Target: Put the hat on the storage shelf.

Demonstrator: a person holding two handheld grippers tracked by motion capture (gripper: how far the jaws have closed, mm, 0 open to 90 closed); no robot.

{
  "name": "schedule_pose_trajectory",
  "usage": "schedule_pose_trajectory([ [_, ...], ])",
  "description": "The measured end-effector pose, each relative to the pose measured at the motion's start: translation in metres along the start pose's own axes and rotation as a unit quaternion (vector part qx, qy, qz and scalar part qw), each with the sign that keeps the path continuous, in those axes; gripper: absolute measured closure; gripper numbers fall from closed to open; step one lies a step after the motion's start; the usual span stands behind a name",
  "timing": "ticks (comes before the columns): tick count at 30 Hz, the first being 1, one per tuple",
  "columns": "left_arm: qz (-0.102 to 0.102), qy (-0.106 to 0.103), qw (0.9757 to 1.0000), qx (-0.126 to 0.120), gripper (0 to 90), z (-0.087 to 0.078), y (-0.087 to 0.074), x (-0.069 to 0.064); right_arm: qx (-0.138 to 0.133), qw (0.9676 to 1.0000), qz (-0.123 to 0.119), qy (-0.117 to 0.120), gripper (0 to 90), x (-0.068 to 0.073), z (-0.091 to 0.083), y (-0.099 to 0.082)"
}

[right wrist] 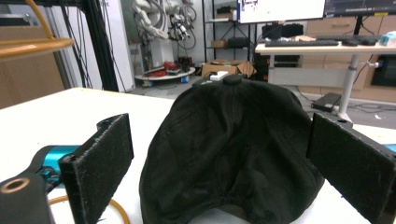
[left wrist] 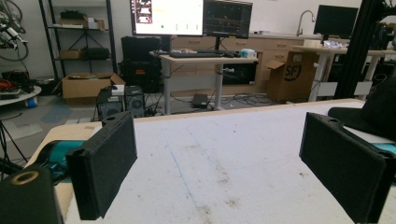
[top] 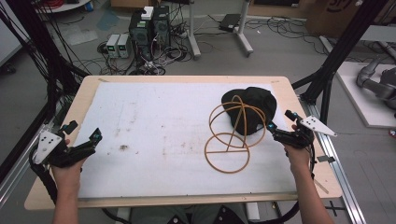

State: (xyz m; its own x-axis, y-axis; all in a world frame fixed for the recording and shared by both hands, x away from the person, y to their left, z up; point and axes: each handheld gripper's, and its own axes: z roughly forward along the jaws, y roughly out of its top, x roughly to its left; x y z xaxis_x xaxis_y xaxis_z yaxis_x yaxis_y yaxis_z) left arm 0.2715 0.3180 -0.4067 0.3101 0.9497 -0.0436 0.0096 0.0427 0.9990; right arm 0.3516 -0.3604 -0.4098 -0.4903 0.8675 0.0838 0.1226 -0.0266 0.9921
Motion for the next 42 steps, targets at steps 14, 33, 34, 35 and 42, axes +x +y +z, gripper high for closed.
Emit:
schedule_pose_trajectory([
  [14, 0.002, -0.001, 1.0, 0.003, 11.4, 0.0, 0.0, 0.0, 0.015, 0.9999, 0.004, 0.005, 6.8, 0.004, 0.026, 0.005],
  [33, 0.0, 0.0, 1.0, 0.004, 11.4, 0.001, -0.002, 0.001, 0.039, 0.9986, 0.034, 0.009, 18.6, -0.003, 0.047, -0.007],
  [34, 0.0, -0.001, 1.0, 0.005, 11.4, 0.001, -0.002, 0.001, 0.039, 0.9986, 0.034, 0.009, 18.6, -0.003, 0.047, -0.007],
  [35, 0.0, -0.001, 1.0, 0.006, 11.4, 0.001, -0.002, 0.001, 0.039, 0.9985, 0.035, 0.012, 20.4, -0.004, 0.049, -0.008],
  [42, -0.001, -0.001, 1.0, 0.005, 11.4, 0.001, -0.002, 0.001, 0.056, 0.9976, 0.041, 0.003, 25.2, -0.003, 0.057, -0.012],
])
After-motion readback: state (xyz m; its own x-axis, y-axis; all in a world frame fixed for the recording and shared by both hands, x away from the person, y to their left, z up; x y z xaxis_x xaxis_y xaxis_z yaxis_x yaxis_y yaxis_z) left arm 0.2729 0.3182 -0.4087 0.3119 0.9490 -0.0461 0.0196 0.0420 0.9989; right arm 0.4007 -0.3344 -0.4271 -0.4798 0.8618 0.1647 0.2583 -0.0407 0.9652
